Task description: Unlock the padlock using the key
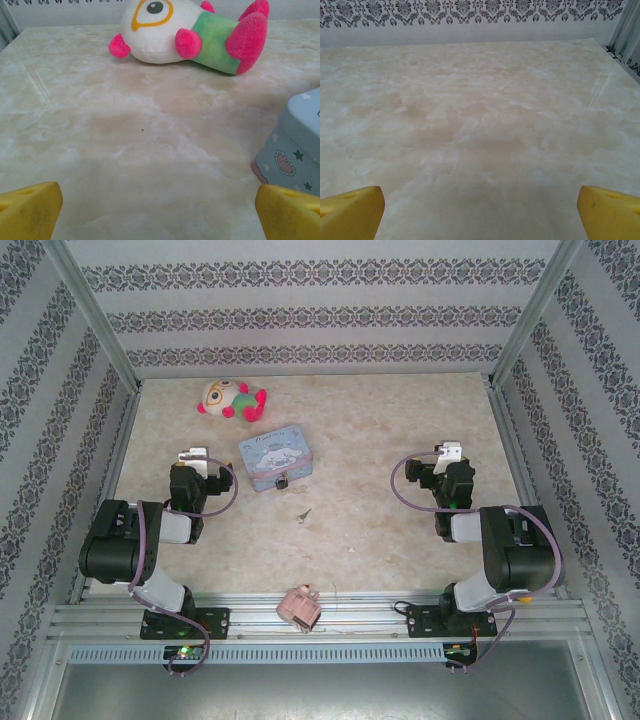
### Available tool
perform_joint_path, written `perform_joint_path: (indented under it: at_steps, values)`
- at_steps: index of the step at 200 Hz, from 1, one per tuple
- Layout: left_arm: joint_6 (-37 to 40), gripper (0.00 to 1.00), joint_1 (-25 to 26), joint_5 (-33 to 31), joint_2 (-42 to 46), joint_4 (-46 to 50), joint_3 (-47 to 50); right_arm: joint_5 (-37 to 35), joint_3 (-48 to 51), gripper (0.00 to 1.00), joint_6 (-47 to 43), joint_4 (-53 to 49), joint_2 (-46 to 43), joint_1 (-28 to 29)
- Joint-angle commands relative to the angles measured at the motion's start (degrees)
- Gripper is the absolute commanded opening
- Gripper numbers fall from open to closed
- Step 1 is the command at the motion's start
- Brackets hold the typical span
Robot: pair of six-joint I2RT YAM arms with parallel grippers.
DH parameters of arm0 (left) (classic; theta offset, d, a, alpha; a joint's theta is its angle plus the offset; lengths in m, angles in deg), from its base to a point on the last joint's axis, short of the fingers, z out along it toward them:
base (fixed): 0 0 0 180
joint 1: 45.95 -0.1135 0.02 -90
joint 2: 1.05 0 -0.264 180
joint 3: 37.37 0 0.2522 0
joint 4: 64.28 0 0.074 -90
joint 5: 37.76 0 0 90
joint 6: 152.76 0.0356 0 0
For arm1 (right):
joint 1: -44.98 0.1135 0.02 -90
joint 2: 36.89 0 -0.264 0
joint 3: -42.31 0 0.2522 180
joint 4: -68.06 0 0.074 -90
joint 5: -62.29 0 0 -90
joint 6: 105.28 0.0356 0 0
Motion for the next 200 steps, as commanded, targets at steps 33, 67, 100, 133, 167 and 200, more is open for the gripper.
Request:
perform_joint_path:
  at_steps: [33, 67, 100, 133, 167, 200]
  values:
    - [0.32, 0.99, -0.32, 0.89, -0.16, 0.27, -1.2, -0.61, -1.02, 0.98, -0.13, 0.19, 0.12, 0.4]
    - [0.34, 0.99, -0.36, 0.89, -0.12, 0.28, -1.2, -0.62, -1.02, 0.98, -0.09, 0.19, 0.12, 0.4]
    - [0.32, 0.99, -0.33, 0.89, -0.12, 0.27, -1.2, -0.66, -1.02, 0.98, -0.13, 0.2, 0.12, 0.4]
    - [-0.54, 0.99, -0.32, -0.72, 0.01, -0.36, -0.79, -0.62, -1.74, 0.98, -0.22, -1.31, -0.56, 0.4]
    - [-1.23, 0.99, -0.32, -2.98, 2.79, 0.49, -0.14, -1.11, -2.38, 0.98, -0.05, -5.04, -3.64, 0.4]
    - [-1.54, 0.99, -0.32, -4.53, 9.32, 5.71, 0.03, -2.31, -2.32, 0.98, -0.21, -8.19, -7.44, 0.71]
